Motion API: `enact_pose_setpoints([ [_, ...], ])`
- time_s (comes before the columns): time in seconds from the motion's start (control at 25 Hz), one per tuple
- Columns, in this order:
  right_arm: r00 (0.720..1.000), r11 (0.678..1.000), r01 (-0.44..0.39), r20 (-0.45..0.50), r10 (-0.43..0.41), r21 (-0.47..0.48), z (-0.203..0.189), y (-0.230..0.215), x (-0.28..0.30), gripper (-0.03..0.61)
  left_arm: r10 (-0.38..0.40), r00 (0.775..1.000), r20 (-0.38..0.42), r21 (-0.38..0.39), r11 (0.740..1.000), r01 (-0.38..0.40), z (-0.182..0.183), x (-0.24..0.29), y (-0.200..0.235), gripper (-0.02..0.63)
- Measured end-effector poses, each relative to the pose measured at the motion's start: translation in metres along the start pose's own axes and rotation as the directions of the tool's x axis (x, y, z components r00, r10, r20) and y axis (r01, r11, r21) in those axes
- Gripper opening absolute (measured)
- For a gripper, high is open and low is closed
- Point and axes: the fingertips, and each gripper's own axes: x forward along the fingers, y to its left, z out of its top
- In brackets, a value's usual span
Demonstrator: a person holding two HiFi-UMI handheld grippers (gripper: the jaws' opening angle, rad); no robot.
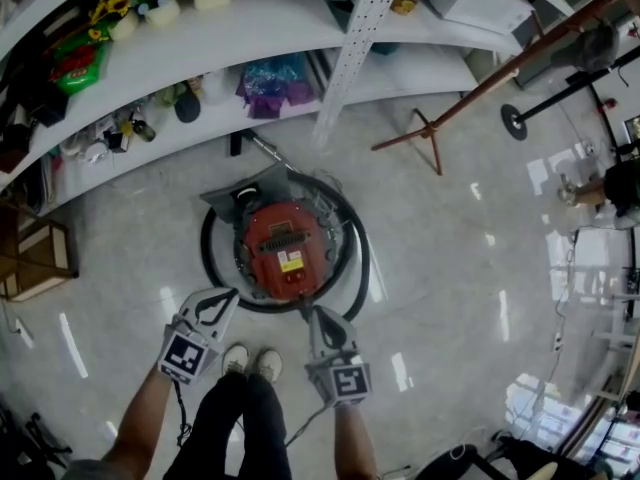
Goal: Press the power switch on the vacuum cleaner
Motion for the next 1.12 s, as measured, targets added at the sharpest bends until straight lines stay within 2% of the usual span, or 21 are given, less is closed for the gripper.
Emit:
enact_pose_setpoints([
  [0.56,1.0,1.0,-0.024,-0.001,0.025,0.004,-0.044,-0.019,0.045,0.011,0.007,1.0,-0.013,0.013,1.0,-0.006,-0.028,0.018,0.004,0.008],
  [1.12,1.0,1.0,-0.013,0.002,0.013,0.008,-0.073,-0.036,0.079,0.011,0.0,1.0,-0.02,0.014,1.0,0.0,-0.042,0.015,0.004,0.008],
])
